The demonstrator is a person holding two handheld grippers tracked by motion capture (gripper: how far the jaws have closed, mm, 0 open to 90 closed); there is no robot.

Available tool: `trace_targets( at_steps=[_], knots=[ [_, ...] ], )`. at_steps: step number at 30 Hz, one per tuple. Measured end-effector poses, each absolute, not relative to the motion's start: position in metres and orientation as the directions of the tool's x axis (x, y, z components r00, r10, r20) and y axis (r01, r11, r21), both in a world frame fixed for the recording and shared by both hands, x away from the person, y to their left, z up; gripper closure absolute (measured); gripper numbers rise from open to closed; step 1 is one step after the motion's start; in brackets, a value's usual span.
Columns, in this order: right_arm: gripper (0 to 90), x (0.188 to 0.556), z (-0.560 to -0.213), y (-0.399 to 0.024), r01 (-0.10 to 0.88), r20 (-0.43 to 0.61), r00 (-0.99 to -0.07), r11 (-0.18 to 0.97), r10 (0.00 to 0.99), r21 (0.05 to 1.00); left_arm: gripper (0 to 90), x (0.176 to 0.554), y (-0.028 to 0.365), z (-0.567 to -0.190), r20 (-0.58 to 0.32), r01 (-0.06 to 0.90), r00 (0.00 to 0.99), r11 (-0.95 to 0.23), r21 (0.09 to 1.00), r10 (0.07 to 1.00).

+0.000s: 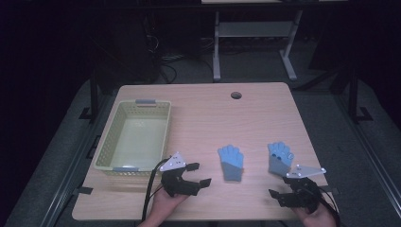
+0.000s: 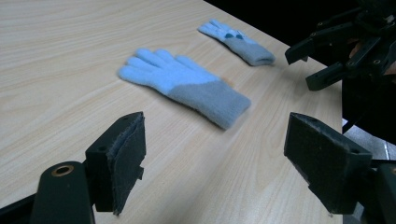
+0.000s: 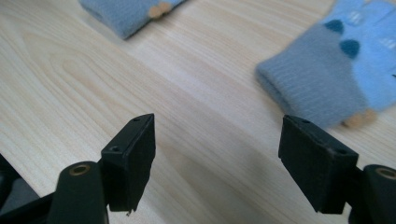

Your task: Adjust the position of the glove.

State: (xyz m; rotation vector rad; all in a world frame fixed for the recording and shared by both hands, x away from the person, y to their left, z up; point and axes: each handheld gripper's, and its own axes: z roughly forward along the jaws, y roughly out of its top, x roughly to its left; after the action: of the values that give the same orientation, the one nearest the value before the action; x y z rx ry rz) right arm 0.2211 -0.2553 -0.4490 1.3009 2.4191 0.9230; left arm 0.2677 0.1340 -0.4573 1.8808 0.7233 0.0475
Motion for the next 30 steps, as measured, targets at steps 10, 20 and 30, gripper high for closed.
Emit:
trace_targets(
  at_steps=[10,20,30],
  knots=[
    [26.1,0.219,-0.442,-0.252,0.654,0.081,-0.576,0.399,0.814,0.643,20.6,0.265,0.135,-0.456,-0.274,0.441,0.821,-0.252,0.862,0.502],
    [23.1,0.229,-0.427,-0.244,0.651,0.090,-0.586,0.401,0.806,0.645,20.5,0.262,0.138,-0.455,-0.274,0.441,0.818,-0.245,0.863,0.506],
    [22.6,0.243,-0.405,-0.248,0.639,0.067,-0.587,0.411,0.807,0.650,20.5,0.261,0.139,-0.454,-0.271,0.438,0.819,-0.246,0.865,0.506]
  ],
)
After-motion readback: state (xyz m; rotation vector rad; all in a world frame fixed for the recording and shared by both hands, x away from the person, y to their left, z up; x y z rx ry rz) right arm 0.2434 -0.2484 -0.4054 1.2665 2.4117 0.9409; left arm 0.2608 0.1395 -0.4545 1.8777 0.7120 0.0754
